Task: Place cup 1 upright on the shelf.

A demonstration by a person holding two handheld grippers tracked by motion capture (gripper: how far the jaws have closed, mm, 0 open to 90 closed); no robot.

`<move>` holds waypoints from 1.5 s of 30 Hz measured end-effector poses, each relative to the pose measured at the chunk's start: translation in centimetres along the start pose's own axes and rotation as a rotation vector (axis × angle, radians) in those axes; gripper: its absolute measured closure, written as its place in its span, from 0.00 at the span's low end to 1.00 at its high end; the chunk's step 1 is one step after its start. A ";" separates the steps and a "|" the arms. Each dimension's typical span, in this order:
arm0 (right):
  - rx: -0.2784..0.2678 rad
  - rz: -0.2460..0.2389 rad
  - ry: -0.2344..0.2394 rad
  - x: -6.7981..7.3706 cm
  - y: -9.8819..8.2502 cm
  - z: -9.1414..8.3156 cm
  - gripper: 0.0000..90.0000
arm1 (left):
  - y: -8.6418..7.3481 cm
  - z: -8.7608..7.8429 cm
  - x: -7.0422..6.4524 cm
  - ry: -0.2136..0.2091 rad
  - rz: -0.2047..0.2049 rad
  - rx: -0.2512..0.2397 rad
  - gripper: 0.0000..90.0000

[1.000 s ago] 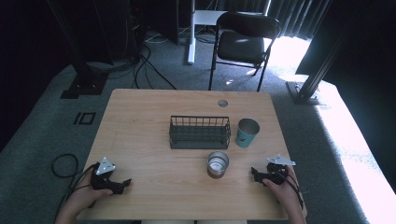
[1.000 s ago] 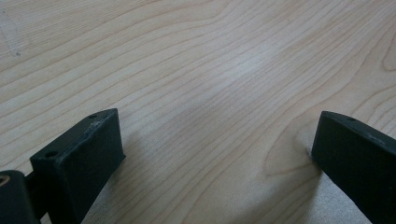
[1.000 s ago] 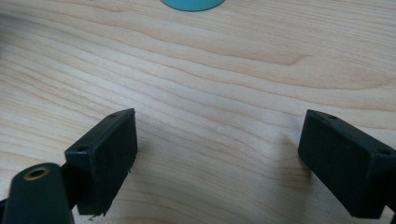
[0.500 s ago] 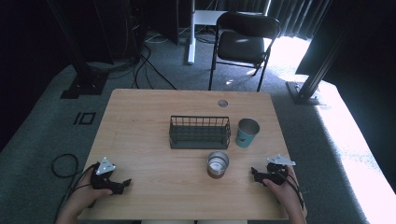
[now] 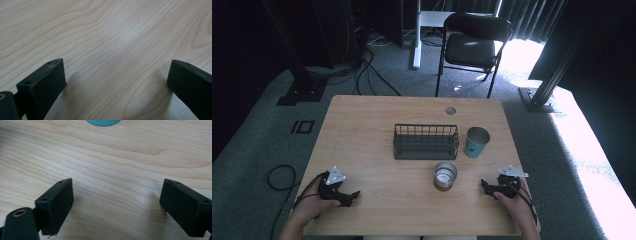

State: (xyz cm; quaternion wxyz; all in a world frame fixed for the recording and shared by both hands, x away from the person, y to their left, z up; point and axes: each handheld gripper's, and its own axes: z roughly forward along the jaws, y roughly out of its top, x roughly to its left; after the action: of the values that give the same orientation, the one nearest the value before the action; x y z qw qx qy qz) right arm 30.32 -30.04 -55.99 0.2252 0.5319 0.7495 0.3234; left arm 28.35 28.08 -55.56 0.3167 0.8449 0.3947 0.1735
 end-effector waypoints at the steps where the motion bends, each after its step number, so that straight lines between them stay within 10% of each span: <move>1: 0.000 0.000 0.000 0.0 0.0 0.0 0.13 | 0.2 0.1 -0.1 -0.006 0.008 0.001 0.03; 45: 0.000 0.000 0.000 0.0 0.0 0.0 0.13 | 7.3 4.0 -7.2 -0.193 0.210 -0.090 0.05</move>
State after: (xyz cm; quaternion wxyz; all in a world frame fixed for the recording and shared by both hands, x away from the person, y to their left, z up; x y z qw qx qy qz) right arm 30.33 -30.04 -55.99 0.2252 0.5317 0.7495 0.3237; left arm 30.05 17.34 -53.91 0.3708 0.8793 0.2635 0.1410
